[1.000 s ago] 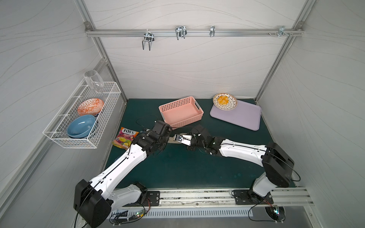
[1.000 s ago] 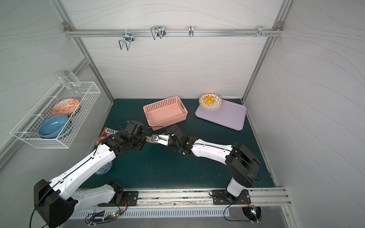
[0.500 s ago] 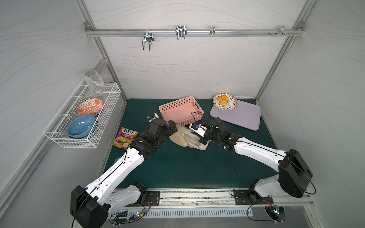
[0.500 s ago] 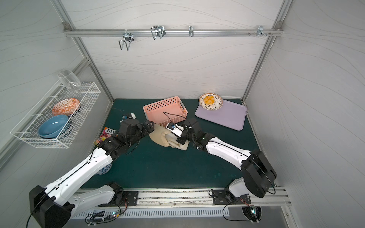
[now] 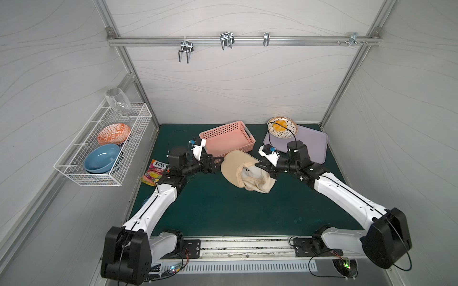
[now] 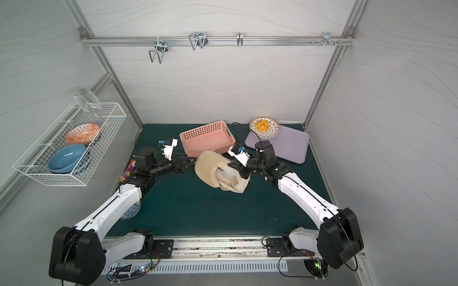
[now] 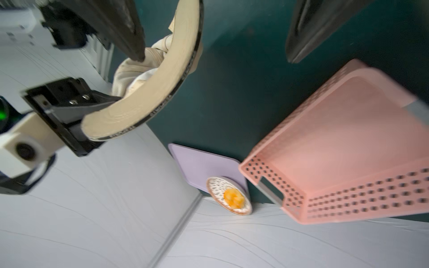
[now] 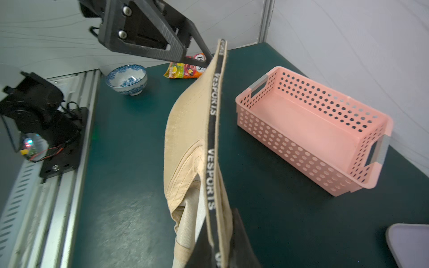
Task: Turn the baseball cap inside out
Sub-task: Turn over the baseball cap.
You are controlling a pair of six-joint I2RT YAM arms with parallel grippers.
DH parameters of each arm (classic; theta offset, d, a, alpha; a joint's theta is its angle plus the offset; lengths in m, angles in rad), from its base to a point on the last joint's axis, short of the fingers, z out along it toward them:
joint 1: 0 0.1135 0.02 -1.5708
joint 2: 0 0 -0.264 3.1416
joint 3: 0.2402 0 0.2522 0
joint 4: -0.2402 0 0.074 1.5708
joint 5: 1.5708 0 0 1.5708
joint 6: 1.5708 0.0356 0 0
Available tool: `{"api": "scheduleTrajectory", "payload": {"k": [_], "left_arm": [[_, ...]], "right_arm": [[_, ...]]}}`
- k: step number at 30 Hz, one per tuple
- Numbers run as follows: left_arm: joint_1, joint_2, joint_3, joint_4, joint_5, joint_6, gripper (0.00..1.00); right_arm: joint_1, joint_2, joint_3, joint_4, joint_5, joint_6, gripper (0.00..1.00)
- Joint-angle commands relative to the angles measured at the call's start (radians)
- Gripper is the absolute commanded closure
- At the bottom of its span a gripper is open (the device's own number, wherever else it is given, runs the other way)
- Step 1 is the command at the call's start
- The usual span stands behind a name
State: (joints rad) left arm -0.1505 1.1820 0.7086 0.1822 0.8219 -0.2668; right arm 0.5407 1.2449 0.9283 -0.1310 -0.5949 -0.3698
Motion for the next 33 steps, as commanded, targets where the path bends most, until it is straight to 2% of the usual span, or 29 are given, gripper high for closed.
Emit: {"api": "scheduleTrajectory", "payload": {"k": [1,5,7,10,15,16,18,19,20,22,28,33], "left_arm": [[0.0,0.041,0.049,0.194,0.323,-0.016,0.03],[-0.057,0.05,0.086,0.075,0.325,0.068,0.06],[-0.082,0.051,0.107,0.007,0.305,0.123,0.13],[-0.084,0.079,0.131,-0.018,0.299,0.125,0.25],[-0.087,0.116,0.171,-0.041,0.322,0.096,0.71],[-0.089,0.113,0.172,-0.042,0.315,0.093,0.8],[-0.095,0.094,0.167,-0.051,0.273,0.09,0.98],[-0.097,0.083,0.164,-0.057,0.246,0.09,1.0],[-0.099,0.071,0.159,-0.066,0.218,0.09,1.0],[-0.101,0.052,0.153,-0.085,0.189,0.103,1.0],[-0.101,0.025,0.153,-0.11,0.16,0.109,1.0],[-0.101,0.013,0.167,-0.135,0.139,0.118,1.0]], "right_arm": [[-0.005,-0.029,0.034,-0.059,-0.111,0.029,1.0],[-0.003,-0.021,0.043,-0.048,-0.13,0.046,1.0],[0.001,-0.012,0.052,-0.053,-0.132,0.049,1.0],[0.006,-0.005,0.061,-0.052,-0.132,0.055,1.0],[0.005,0.005,0.061,-0.048,-0.111,0.069,1.0],[0.006,0.009,0.059,-0.048,-0.091,0.078,0.95],[0.004,0.014,0.049,-0.043,-0.044,0.099,0.73],[-0.002,0.016,0.037,-0.035,-0.022,0.114,0.61],[-0.011,0.019,0.025,-0.027,-0.017,0.125,0.54],[-0.025,0.024,-0.005,-0.017,-0.032,0.139,0.5],[-0.045,0.053,-0.072,-0.002,-0.096,0.133,0.48],[-0.051,0.078,-0.082,-0.018,-0.097,0.121,0.51]]}}
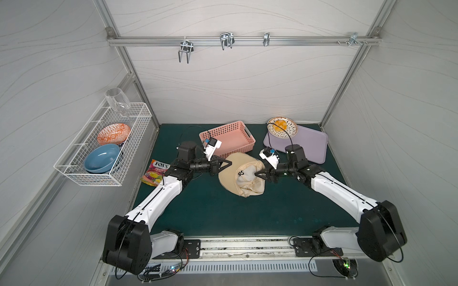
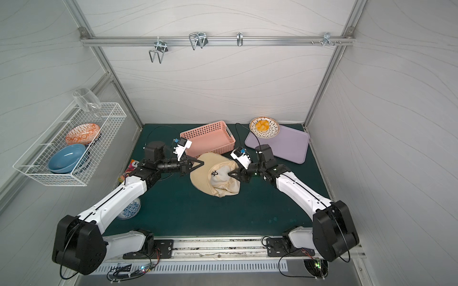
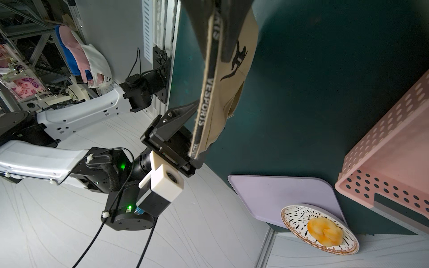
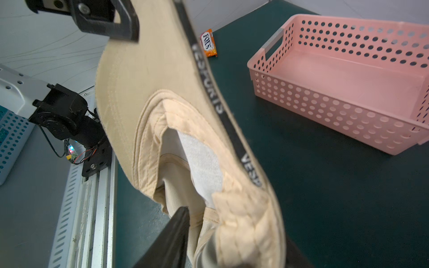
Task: Turn the baseball cap inside out
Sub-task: Turn over the baseball cap.
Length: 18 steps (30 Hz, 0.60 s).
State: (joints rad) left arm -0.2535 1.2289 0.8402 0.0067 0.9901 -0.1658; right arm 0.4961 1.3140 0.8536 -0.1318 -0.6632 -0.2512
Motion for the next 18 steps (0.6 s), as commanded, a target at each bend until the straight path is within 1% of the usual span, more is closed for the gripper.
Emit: {"api": "scheduleTrajectory", "payload": {"k": [1,2,4,6,7,9,11,12,16,18], "left_arm": [[0.002,-0.041,0.035,0.038,-0.036,0.018,1.0],[0.002,-0.045,0.034,0.04,-0.034,0.017,1.0],[0.002,-0.052,0.037,0.039,-0.022,0.014,1.0],[0.002,-0.06,0.04,0.033,-0.019,0.012,1.0],[0.002,-0.064,0.042,0.03,-0.018,0.011,1.0],[0.003,-0.074,0.046,0.016,-0.03,0.011,1.0],[0.0,-0.081,0.043,0.01,-0.04,-0.002,1.0],[-0.002,-0.081,0.045,0.006,-0.046,-0.014,1.0],[-0.041,-0.081,0.04,0.035,-0.075,-0.12,1.0],[-0.083,-0.081,0.036,0.054,-0.109,-0.179,1.0]], "right_arm": [[-0.008,0.01,-0.011,-0.02,-0.024,-0.002,0.52],[-0.009,0.011,-0.018,-0.018,-0.018,-0.006,0.54],[-0.011,0.016,-0.025,-0.02,-0.005,-0.013,0.62],[-0.01,0.023,-0.026,-0.026,0.023,-0.015,0.75],[-0.011,0.024,-0.029,-0.022,0.042,-0.01,0.84],[-0.008,0.012,-0.035,-0.014,0.098,0.007,0.92],[0.001,-0.008,-0.048,0.004,0.18,0.025,0.99],[0.011,-0.019,-0.051,0.007,0.238,0.031,1.0],[0.131,-0.033,-0.011,-0.08,0.576,0.005,1.0],[0.167,-0.025,0.019,-0.123,0.691,0.027,1.0]]}}
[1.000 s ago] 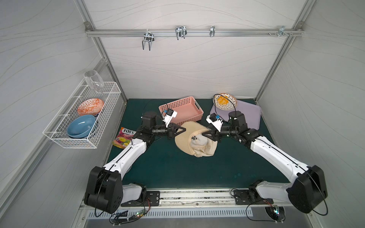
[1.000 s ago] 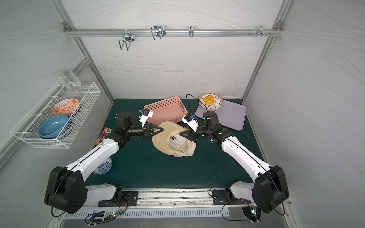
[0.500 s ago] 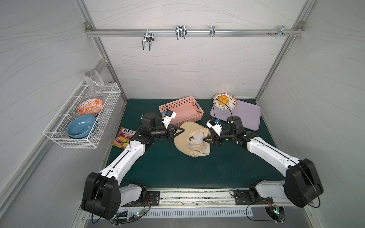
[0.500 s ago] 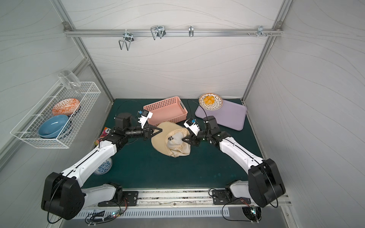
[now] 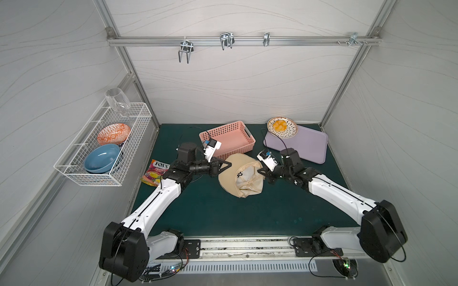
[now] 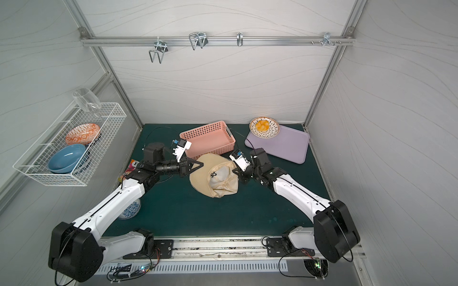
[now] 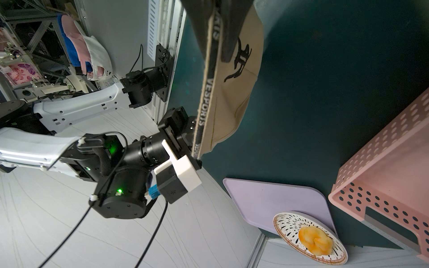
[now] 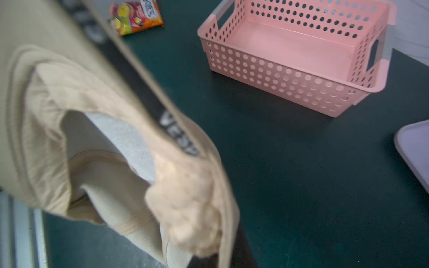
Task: Turn the baseball cap inside out
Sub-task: Turn over the baseball cap.
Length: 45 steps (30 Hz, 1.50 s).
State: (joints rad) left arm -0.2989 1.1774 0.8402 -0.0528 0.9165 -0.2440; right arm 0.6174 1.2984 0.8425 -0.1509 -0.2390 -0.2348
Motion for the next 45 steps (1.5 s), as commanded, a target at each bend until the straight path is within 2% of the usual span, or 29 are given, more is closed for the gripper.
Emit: {"api": "scheduleTrajectory", "payload": {"k": [1,3,6,8,10,13,15,19,21,23,26,29,34,39,45], "left_arm": [[-0.06,-0.03,0.034,0.11,-0.086,-0.127,1.0],[-0.091,-0.033,0.028,0.066,-0.235,-0.178,1.0],[-0.113,-0.033,-0.002,0.002,-0.446,-0.239,1.0],[-0.114,-0.028,-0.043,-0.015,-0.549,-0.255,1.0],[-0.113,-0.015,-0.072,-0.012,-0.599,-0.26,1.0],[-0.113,0.025,-0.099,0.004,-0.607,-0.258,1.0],[-0.114,0.045,-0.106,0.007,-0.62,-0.26,1.0],[-0.115,0.056,-0.117,0.001,-0.654,-0.251,1.0],[-0.114,0.055,-0.117,-0.003,-0.645,-0.23,1.0],[-0.114,0.054,-0.113,-0.011,-0.632,-0.209,1.0],[-0.114,0.045,-0.113,-0.013,-0.617,-0.189,1.0],[-0.114,0.036,-0.113,-0.01,-0.594,-0.17,1.0],[-0.114,0.017,-0.097,-0.01,-0.54,-0.14,1.0],[-0.115,0.013,-0.074,-0.024,-0.494,-0.109,1.0],[-0.115,0.054,-0.018,-0.086,-0.499,-0.089,1.0]], "right_arm": [[0.054,-0.006,0.04,-0.117,0.303,0.032,1.0],[0.057,0.006,0.057,-0.131,0.356,0.083,1.0],[0.058,0.037,0.058,-0.112,0.359,0.138,0.99],[0.058,0.064,0.063,-0.098,0.315,0.163,0.92],[0.057,0.081,0.067,-0.086,0.295,0.18,0.81],[0.047,0.07,0.058,-0.062,0.248,0.197,0.57],[0.031,0.037,0.037,-0.038,0.202,0.214,0.48],[0.019,-0.046,0.003,-0.021,0.085,0.204,0.43],[0.018,-0.053,-0.001,-0.007,-0.044,0.194,0.44],[0.029,-0.018,0.008,0.019,-0.14,0.206,0.52],[0.054,0.07,0.036,0.07,-0.176,0.247,0.8],[0.078,0.178,0.062,0.149,-0.162,0.291,0.94],[0.109,0.334,0.107,0.256,-0.15,0.342,1.0],[0.15,0.453,0.146,0.319,-0.064,0.39,1.0],[0.225,0.557,0.192,0.326,0.047,0.417,1.0]]}}
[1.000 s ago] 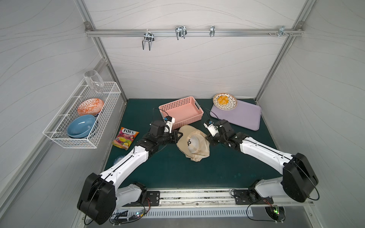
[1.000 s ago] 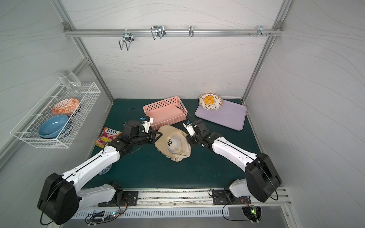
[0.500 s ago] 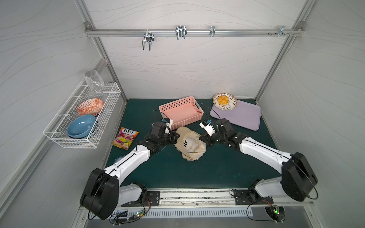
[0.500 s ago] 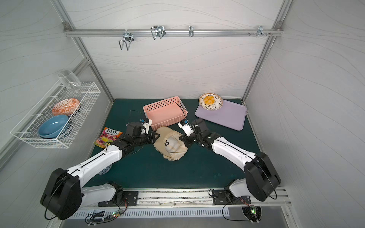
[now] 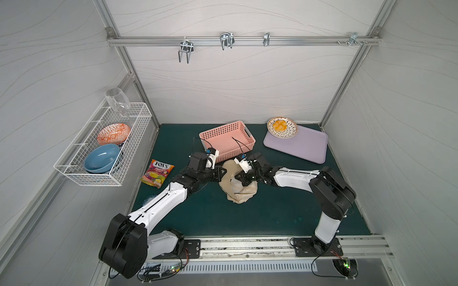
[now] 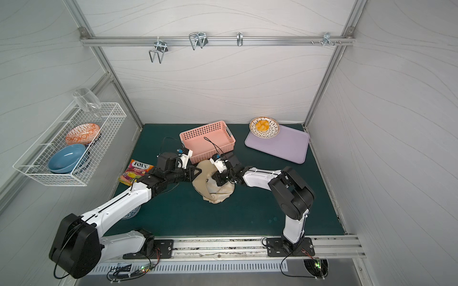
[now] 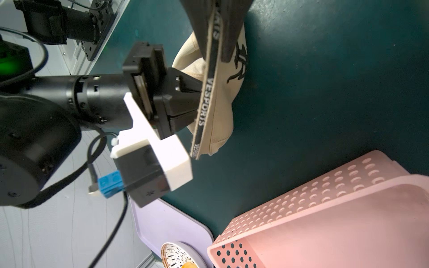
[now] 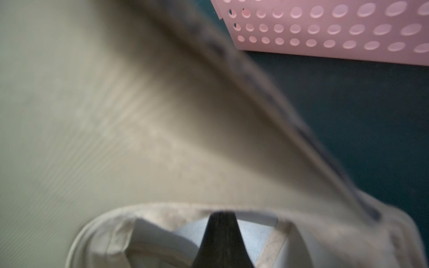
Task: Turn the baseball cap inside out
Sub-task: Turn over the baseball cap.
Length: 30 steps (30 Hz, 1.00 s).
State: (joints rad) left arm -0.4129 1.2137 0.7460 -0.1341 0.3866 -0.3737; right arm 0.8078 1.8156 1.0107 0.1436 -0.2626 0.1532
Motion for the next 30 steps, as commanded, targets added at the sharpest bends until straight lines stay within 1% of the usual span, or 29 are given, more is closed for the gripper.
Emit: {"api": "scheduleTrajectory", "payload": {"k": [1,4,6,8,9,10,13,14,17,18,21,24,26,30], "left_arm": [[-0.001,0.026,0.092,-0.031,0.027,0.05,1.0],[-0.01,0.054,0.156,-0.121,-0.011,0.094,1.0],[-0.026,0.071,0.186,-0.172,-0.064,0.12,1.0],[-0.037,0.08,0.203,-0.199,-0.109,0.141,1.0],[-0.04,0.082,0.207,-0.208,-0.136,0.146,1.0],[-0.041,0.081,0.209,-0.215,-0.158,0.15,1.0],[-0.042,0.067,0.201,-0.214,-0.21,0.161,1.0],[-0.043,0.058,0.193,-0.205,-0.221,0.168,1.0],[-0.043,0.024,0.15,-0.158,-0.241,0.187,1.0],[-0.044,0.014,0.136,-0.138,-0.241,0.191,1.0],[-0.044,-0.006,0.104,-0.098,-0.226,0.198,1.0],[-0.044,-0.003,0.104,-0.093,-0.21,0.199,1.0],[-0.044,0.003,0.108,-0.094,-0.204,0.197,1.0],[-0.044,0.01,0.109,-0.093,-0.192,0.196,1.0]], "right_arm": [[0.044,0.053,0.028,0.031,0.087,0.032,1.0],[0.059,0.08,0.032,0.027,0.15,0.051,1.0],[0.059,0.086,0.03,0.026,0.169,0.059,1.0],[0.057,0.058,0.012,0.024,0.175,0.056,1.0],[0.055,0.036,0.0,0.032,0.174,0.05,0.99],[0.048,0.005,-0.018,0.034,0.162,0.045,0.94],[-0.002,-0.106,-0.061,0.014,0.105,0.076,0.79],[-0.03,-0.143,-0.081,0.006,0.075,0.097,0.72],[-0.132,-0.233,-0.125,-0.044,-0.037,0.147,0.59],[-0.173,-0.248,-0.131,-0.067,-0.079,0.152,0.57],[-0.258,-0.246,-0.139,-0.132,-0.211,0.132,0.52],[-0.317,-0.215,-0.151,-0.144,-0.278,0.118,0.51],[-0.337,-0.191,-0.152,-0.142,-0.306,0.111,0.5],[-0.341,-0.124,-0.121,-0.159,-0.353,0.074,0.49]]}}
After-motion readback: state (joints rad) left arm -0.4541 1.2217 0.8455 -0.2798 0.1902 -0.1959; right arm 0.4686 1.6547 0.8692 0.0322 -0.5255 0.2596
